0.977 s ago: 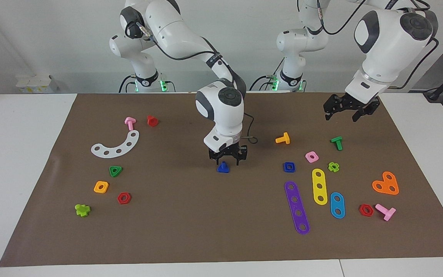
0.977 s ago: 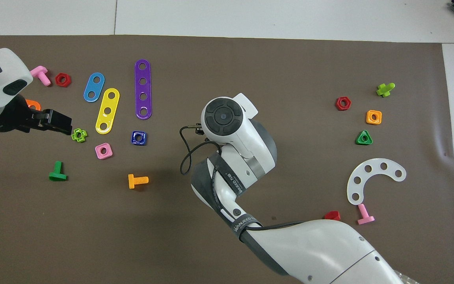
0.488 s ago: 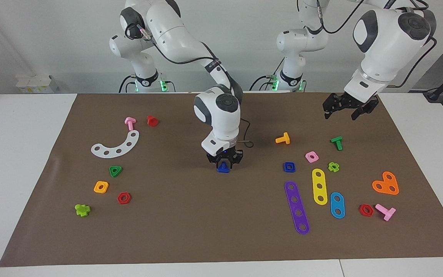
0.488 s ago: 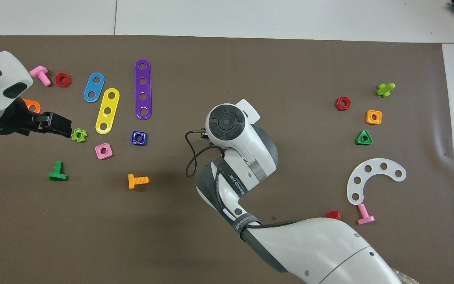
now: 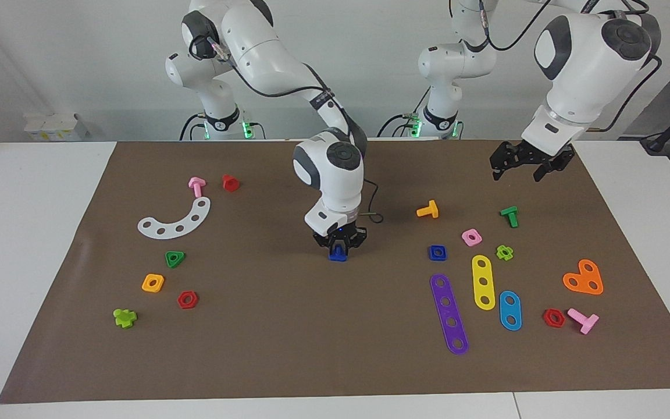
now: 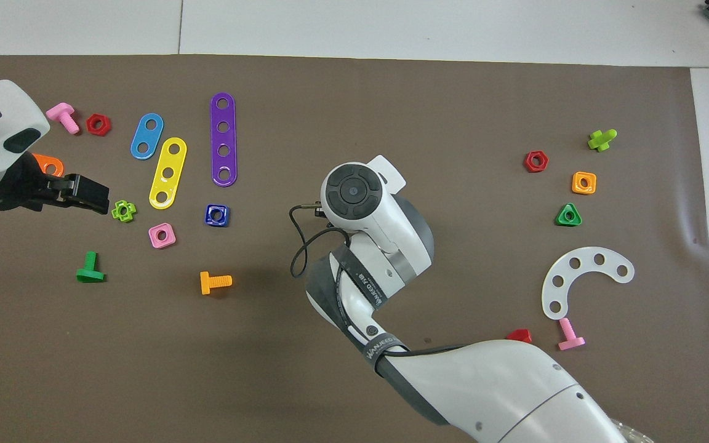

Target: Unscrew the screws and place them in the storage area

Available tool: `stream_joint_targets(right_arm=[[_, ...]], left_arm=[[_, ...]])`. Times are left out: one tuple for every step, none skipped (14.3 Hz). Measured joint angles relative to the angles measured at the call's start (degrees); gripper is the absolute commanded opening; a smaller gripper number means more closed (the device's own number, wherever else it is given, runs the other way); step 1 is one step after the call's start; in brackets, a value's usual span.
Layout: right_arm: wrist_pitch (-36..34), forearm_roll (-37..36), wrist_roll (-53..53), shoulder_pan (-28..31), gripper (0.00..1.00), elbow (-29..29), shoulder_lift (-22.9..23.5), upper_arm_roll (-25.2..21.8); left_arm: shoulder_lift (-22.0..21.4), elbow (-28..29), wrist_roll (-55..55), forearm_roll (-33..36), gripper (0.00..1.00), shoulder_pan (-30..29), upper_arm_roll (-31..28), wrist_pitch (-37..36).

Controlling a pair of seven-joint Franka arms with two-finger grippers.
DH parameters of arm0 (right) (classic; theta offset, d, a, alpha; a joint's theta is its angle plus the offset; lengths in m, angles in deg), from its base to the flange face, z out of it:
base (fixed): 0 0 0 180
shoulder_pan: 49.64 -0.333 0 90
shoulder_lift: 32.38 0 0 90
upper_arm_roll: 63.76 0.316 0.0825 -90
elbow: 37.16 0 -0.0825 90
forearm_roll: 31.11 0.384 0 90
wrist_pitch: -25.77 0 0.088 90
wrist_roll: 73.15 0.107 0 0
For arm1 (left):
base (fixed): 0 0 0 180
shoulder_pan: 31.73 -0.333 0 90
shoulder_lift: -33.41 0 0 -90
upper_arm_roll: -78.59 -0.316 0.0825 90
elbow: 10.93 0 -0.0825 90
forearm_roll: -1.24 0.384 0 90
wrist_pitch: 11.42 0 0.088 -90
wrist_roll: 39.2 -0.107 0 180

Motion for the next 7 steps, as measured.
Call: stream_joint_targets(right_arm=[[0.0,0.0,0.0,0.0,0.0,0.0,0.0,0.0],[0.1,0.0,0.0,0.0,0.0,0.0,0.0,0.0],[0.1,0.0,0.0,0.0,0.0,0.0,0.0,0.0],[0.1,0.0,0.0,0.1,0.0,-0.1,0.0,0.0],[0.1,0.0,0.0,0.2,0.0,-0.3,-0.1,-0.1],[0.1,0.0,0.0,0.3,0.0,-0.6,-0.3,-0.3],[0.1,0.0,0.0,0.4,0.0,-1.0,-0.7,-0.8]], left_arm=[[0.0,0.0,0.0,0.0,1.0,-0.1,-0.1,0.1],[0.0,0.0,0.0,0.0,1.0,-0.2,-0.1,0.3],[0.0,0.0,0.0,0.1,1.0,-0.4,-0.3,0.8],[0.0,0.0,0.0,0.1,1.0,-0.8,-0.3,1.5],[0.0,0.0,0.0,0.1,1.0,-1.4,-0.3,1.9],[0.0,0.0,0.0,0.1,1.0,-1.8,-0.3,2.3],[0.0,0.0,0.0,0.1,1.0,-2.0,-0.4,2.5]])
